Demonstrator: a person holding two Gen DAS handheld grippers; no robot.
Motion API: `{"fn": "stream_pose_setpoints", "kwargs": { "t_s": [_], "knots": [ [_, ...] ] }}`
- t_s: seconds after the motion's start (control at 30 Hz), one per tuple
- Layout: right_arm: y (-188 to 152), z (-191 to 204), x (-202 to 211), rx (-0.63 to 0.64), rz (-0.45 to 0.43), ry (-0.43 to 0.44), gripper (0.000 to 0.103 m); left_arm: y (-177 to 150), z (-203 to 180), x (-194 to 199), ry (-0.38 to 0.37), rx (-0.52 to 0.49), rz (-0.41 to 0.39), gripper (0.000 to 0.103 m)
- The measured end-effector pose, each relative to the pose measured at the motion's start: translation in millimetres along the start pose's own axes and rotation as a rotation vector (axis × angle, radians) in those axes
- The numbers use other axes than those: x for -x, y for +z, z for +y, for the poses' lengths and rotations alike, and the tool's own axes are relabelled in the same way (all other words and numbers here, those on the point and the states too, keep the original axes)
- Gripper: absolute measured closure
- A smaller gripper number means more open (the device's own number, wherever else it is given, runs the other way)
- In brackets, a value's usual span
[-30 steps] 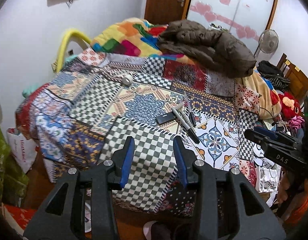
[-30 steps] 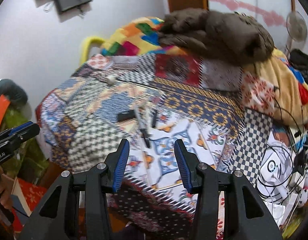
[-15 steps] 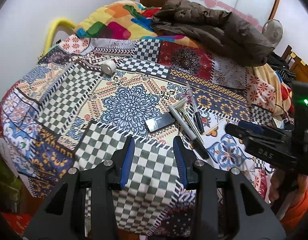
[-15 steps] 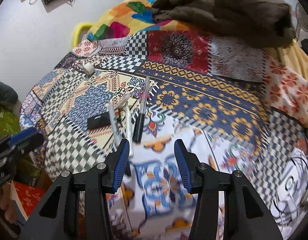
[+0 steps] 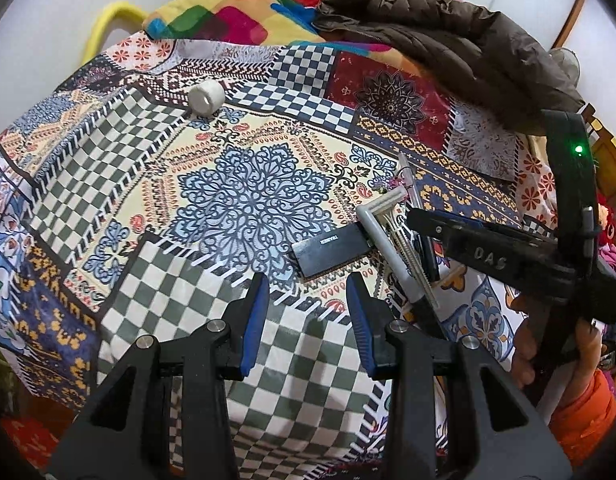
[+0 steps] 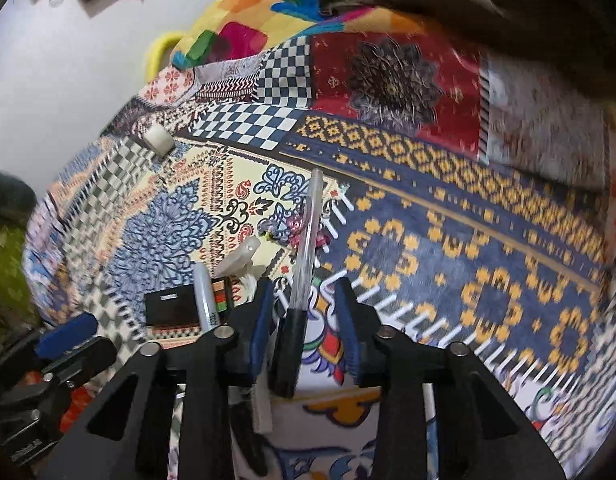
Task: Collect trash
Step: 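Grasp a white marker with right tool while left tool grasps a black marker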
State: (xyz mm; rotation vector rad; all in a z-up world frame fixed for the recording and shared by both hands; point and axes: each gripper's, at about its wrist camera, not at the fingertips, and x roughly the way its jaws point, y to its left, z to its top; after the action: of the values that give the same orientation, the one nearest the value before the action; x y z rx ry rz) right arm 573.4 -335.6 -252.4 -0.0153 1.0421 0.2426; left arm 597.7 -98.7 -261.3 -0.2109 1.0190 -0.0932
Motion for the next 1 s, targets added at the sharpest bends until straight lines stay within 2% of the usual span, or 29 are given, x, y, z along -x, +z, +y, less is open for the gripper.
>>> {"fn": "stream_pose_setpoints", "kwargs": {
  "t_s": [0.07, 0.2, 0.4, 0.53, 0.6, 0.83, 0.87, 1.0],
  "knots": [
    [0.0, 3.3, -1.1, 0.03, -0.003, -0.027, 0.091, 1.5, -3.0, -4.0, -0.015, 0.005, 0.004, 0.064],
    [-6.5, 4.5, 3.5, 0.068, -0.011, -0.053, 0.094, 3.6, -16.2, -10.4, -0.036, 0.006, 0.015, 0.064],
    [-24.2, -15.1, 17.9, 0.02, -0.014, -0.05, 0.094, 4.1, -44.7, -21.8, -0.068, -0.001, 0.037, 0.064],
    [-40.9, -21.8, 32.8, 0.042, -0.02, -0.077, 0.094, 4.0, -57.5, -34.1, -0.058, 0.018, 0.049, 0.064],
    [-47.2, -23.3, 41.3, 0.054, -0.028, -0.079, 0.094, 4.2, -60.0, -40.1, -0.052, 0.034, 0.053, 0.072],
    [-54.1, -29.8, 63.3, 0.057, -0.058, -0.064, 0.094, 7.4, -67.3, -53.4, 0.029, 0.067, 0.044, 0.083],
    [-54.1, -31.0, 65.1, 0.052, -0.06, -0.061, 0.094, 8.2, -67.8, -53.6, 0.027, 0.068, 0.043, 0.087],
    [-55.5, -37.1, 73.3, 0.019, -0.068, -0.048, 0.094, 14.2, -62.5, -57.0, 0.003, 0.116, 0.079, 0.089]
  ]
}}
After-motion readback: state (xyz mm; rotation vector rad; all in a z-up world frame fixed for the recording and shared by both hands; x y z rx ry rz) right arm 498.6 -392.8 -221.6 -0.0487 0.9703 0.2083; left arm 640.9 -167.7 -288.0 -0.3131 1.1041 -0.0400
